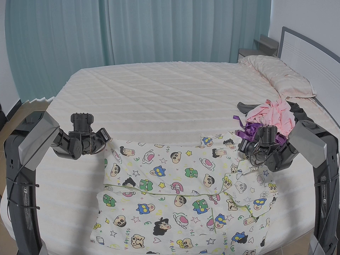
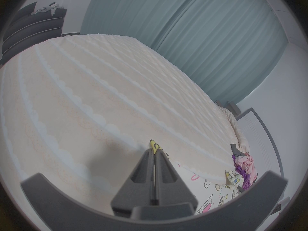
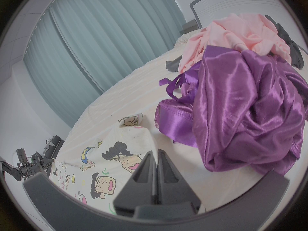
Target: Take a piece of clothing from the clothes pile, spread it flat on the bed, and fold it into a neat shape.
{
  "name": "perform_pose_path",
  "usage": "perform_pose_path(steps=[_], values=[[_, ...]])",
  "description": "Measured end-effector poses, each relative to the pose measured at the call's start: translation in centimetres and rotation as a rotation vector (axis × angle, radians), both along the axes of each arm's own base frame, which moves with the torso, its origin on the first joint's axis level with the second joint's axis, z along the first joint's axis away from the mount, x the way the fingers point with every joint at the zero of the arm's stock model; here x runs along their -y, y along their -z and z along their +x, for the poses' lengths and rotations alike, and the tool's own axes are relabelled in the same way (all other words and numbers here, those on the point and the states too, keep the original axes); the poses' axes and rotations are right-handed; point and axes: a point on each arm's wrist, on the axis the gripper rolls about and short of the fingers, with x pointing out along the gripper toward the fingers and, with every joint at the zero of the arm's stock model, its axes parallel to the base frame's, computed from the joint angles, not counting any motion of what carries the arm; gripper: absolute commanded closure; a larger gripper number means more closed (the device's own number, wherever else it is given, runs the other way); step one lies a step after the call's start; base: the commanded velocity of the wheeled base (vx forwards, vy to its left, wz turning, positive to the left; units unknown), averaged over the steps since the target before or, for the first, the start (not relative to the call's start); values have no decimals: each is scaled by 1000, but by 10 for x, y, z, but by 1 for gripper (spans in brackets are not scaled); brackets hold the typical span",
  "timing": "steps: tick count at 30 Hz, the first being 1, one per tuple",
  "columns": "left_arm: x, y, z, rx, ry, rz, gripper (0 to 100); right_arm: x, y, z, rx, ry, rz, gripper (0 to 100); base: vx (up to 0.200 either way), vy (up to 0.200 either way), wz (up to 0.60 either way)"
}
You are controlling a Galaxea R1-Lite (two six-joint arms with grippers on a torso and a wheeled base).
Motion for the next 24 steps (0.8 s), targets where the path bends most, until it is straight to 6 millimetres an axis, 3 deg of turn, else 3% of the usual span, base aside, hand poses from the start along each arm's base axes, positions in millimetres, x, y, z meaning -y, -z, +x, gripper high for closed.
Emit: perform_pose_path(steps=[6,7,8,16,24], values=[[0,3,5,6,-21,11,100,0,-2,2,24,15,8,100,0,0,0],[0,3,6,6,-24,13,0,1,-1,2,25,20,10,100,0,0,0],[1,3,6,5,-27,15,0,1,-1,2,26,23,10,0,0,0,0],[3,5,8,-29,-51,30,0,2,-1,0,19,30,10,0,0,0,0],[-7,-8,2,-20,-70,29,0,17,-17,-12,15,58,12,0,0,0,0]])
